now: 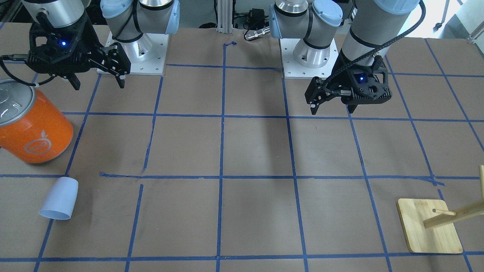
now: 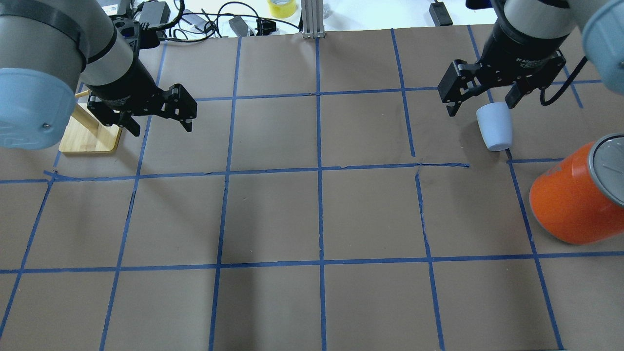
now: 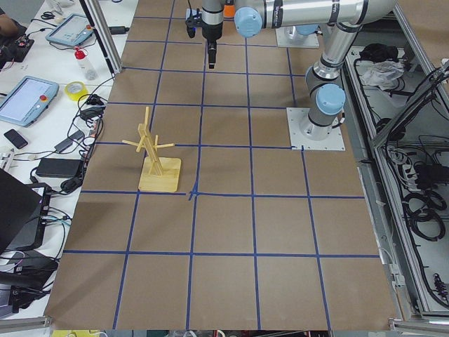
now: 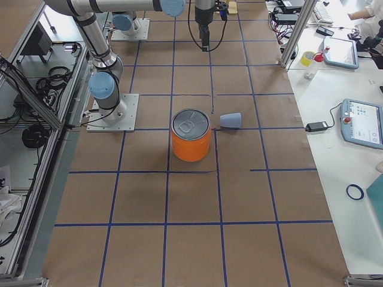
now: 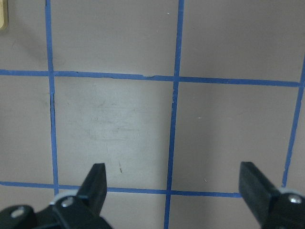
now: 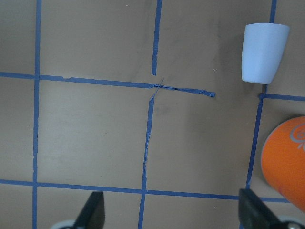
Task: Flip cup
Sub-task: 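Lower the right gripper over the upside-down white cup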
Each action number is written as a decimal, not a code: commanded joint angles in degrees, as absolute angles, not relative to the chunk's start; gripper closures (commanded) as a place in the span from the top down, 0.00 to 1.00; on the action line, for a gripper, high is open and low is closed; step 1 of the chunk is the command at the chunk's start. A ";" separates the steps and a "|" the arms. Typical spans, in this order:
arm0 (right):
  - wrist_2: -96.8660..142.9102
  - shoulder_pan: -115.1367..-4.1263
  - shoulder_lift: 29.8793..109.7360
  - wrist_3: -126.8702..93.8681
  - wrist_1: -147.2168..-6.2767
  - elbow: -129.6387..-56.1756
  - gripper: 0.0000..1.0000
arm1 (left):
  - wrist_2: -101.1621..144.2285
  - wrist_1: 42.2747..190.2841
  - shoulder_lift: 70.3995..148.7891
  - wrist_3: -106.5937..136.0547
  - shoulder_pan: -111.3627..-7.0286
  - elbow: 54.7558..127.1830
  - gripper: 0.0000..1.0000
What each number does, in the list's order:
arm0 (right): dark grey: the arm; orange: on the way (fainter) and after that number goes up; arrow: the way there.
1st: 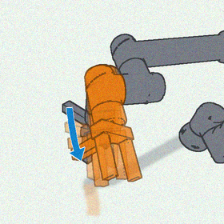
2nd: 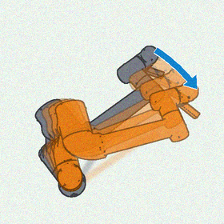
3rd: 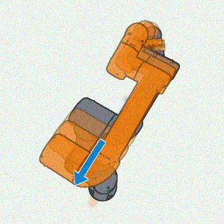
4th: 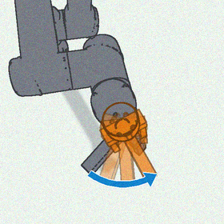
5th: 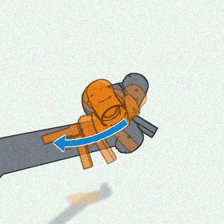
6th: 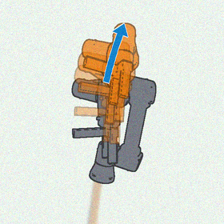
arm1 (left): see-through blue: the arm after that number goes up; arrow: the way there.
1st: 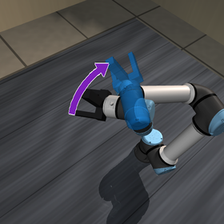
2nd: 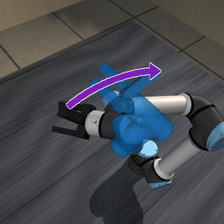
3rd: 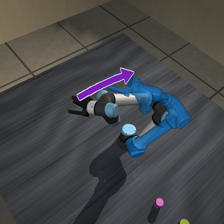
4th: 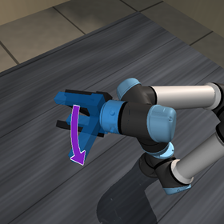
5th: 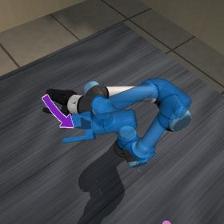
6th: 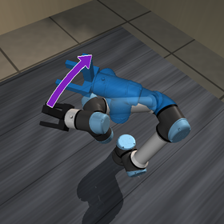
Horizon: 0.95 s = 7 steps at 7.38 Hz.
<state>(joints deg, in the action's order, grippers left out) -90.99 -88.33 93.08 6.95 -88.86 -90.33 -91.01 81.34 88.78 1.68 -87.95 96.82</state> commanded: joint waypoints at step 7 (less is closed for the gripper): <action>-91.06 -87.37 86.50 8.52 -94.59 -90.36 1.00 | -91.14 81.39 89.03 1.32 -87.98 97.21 1.00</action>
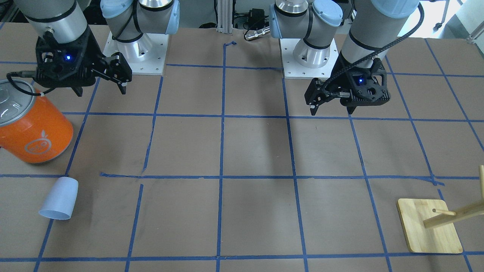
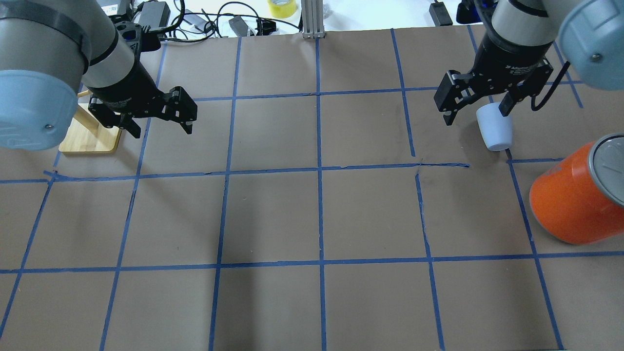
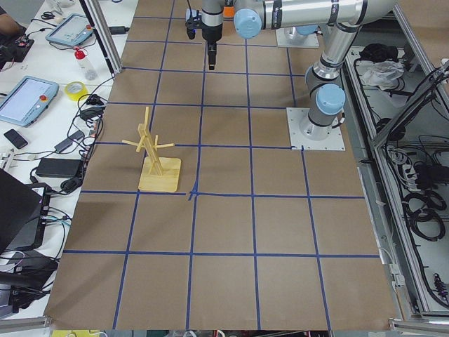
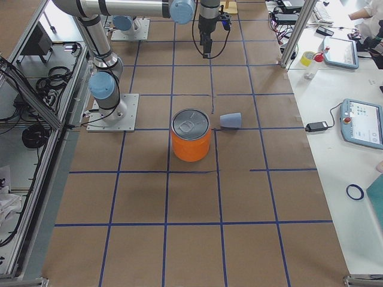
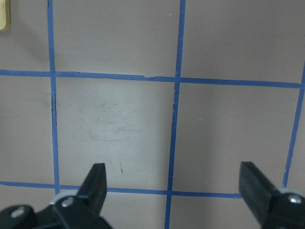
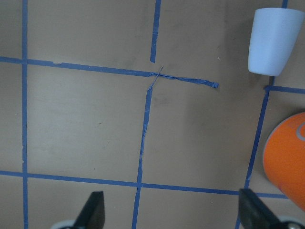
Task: Flip cup
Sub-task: 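Lower the right gripper over the upside-down white cup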
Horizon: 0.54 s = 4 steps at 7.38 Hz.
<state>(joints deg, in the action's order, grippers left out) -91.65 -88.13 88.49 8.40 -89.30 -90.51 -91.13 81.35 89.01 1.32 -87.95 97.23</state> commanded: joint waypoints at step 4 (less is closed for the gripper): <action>-92.02 -77.81 73.68 8.79 -113.63 -90.61 0.87 | -91.06 81.30 89.03 1.32 -87.98 97.21 1.00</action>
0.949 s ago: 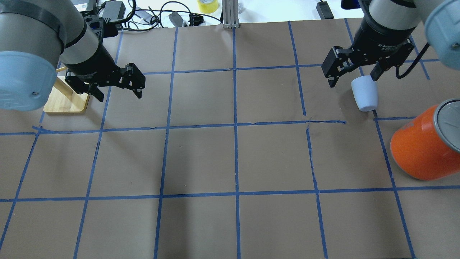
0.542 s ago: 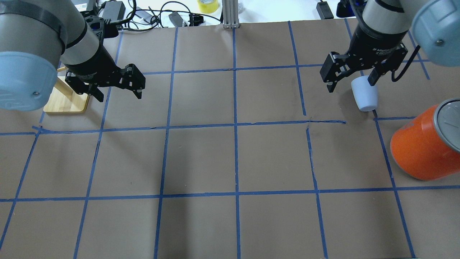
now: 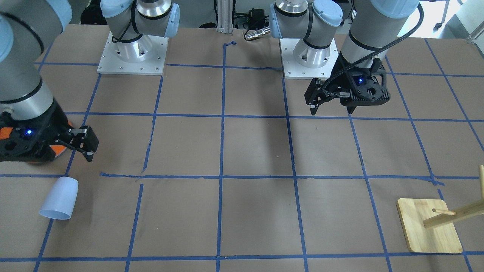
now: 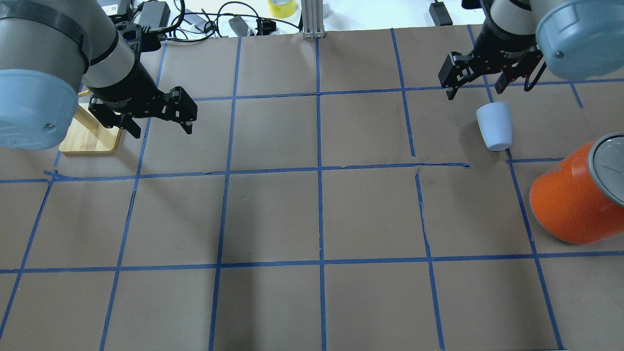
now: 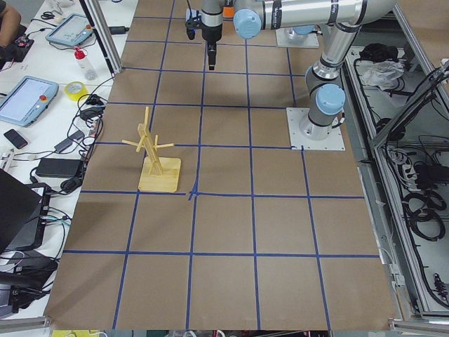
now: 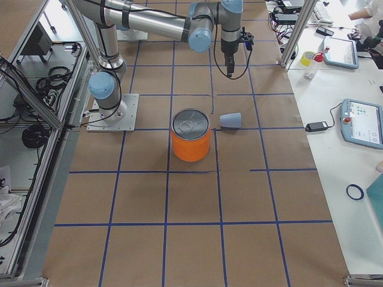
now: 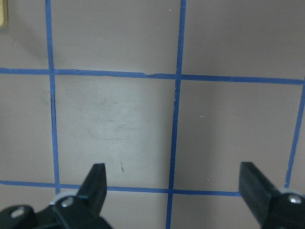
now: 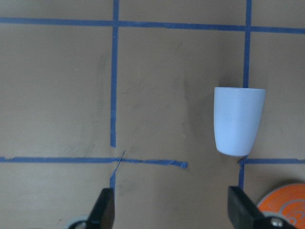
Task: Flip cup
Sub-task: 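Lower the right gripper over the upside-down white cup, then close the right gripper on the white cup and lift it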
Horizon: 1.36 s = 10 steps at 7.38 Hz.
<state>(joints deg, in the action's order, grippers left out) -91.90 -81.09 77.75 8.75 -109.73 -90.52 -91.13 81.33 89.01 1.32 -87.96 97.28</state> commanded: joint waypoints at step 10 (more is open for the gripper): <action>-91.93 -71.46 58.89 15.10 -132.89 -95.98 1.00 | -90.70 81.30 89.30 1.32 -87.98 97.38 1.00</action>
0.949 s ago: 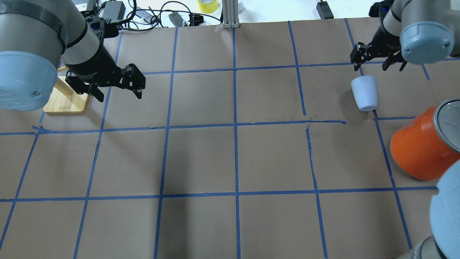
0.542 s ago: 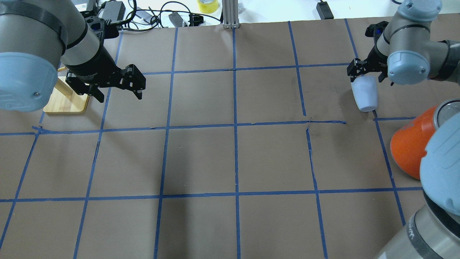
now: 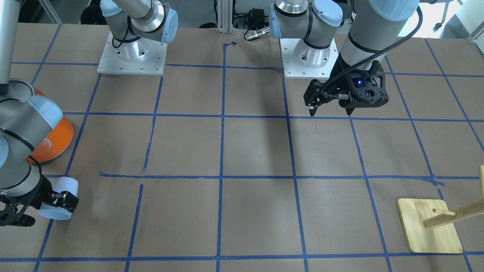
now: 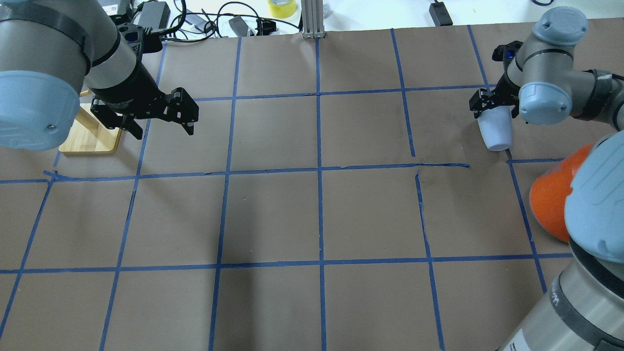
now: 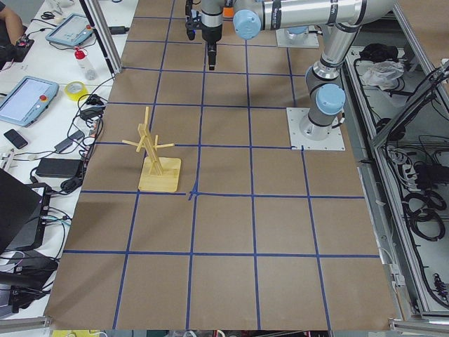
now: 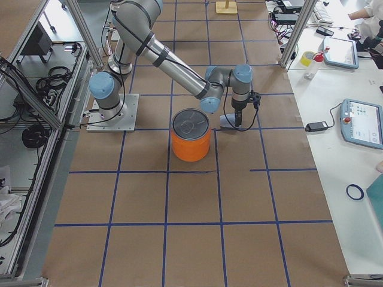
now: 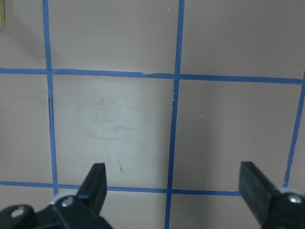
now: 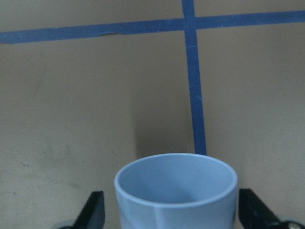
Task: Flip cup
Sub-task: 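Close the right gripper on the white cup and lift it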
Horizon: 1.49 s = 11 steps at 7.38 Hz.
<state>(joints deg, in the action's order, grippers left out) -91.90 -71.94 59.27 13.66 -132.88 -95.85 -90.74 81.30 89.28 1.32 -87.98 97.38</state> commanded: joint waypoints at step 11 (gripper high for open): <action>-84.72 -92.83 69.18 15.56 -125.15 -95.98 0.37 | -90.79 81.30 88.95 1.76 -88.07 97.30 1.00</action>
